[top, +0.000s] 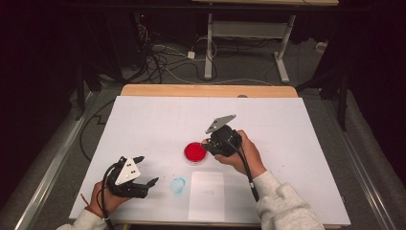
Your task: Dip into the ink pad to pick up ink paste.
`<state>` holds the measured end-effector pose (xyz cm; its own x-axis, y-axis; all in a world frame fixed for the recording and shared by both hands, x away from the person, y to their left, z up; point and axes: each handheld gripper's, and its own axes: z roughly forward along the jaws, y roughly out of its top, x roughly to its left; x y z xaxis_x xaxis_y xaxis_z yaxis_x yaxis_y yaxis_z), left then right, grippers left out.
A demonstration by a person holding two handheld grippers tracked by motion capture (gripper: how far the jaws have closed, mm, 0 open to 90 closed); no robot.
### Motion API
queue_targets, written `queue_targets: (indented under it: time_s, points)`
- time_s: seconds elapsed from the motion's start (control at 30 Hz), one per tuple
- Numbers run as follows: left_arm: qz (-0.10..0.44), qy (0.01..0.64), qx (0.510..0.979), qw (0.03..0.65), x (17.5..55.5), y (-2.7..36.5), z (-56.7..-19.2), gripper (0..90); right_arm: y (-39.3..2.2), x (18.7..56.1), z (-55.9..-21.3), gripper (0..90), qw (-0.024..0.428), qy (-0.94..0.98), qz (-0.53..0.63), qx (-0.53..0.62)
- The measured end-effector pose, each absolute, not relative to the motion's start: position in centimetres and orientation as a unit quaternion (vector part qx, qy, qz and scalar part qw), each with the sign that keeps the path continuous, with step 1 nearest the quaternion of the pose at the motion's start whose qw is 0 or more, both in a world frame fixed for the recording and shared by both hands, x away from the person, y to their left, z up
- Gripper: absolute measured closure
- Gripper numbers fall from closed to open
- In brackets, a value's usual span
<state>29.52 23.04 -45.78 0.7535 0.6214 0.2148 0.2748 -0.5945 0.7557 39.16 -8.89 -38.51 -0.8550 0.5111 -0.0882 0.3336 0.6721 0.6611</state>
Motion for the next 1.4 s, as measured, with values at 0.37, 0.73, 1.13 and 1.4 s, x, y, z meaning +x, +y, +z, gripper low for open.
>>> queue_targets:
  time_s: [0.37, 0.73, 1.13, 1.4]
  points:
    - [0.237, 0.261, 0.862, 0.365, 29.5, 23.1, -45.8, 15.1, -9.4, 36.6, -38.8, 76.3, 0.127, 0.906, 0.346, 0.208]
    - [0.231, 0.268, 0.862, 0.364, 29.8, 23.2, -46.1, 15.0, -9.8, 34.6, -38.7, 76.3, 0.122, 0.909, 0.354, 0.183]
    - [0.239, 0.264, 0.862, 0.361, 29.8, 23.3, -46.0, 15.0, -10.1, 33.1, -39.0, 76.3, 0.109, 0.919, 0.342, 0.164]
    - [0.239, 0.268, 0.862, 0.357, 29.7, 23.4, -46.1, 15.1, -10.2, 31.9, -39.5, 76.3, 0.097, 0.928, 0.329, 0.147]
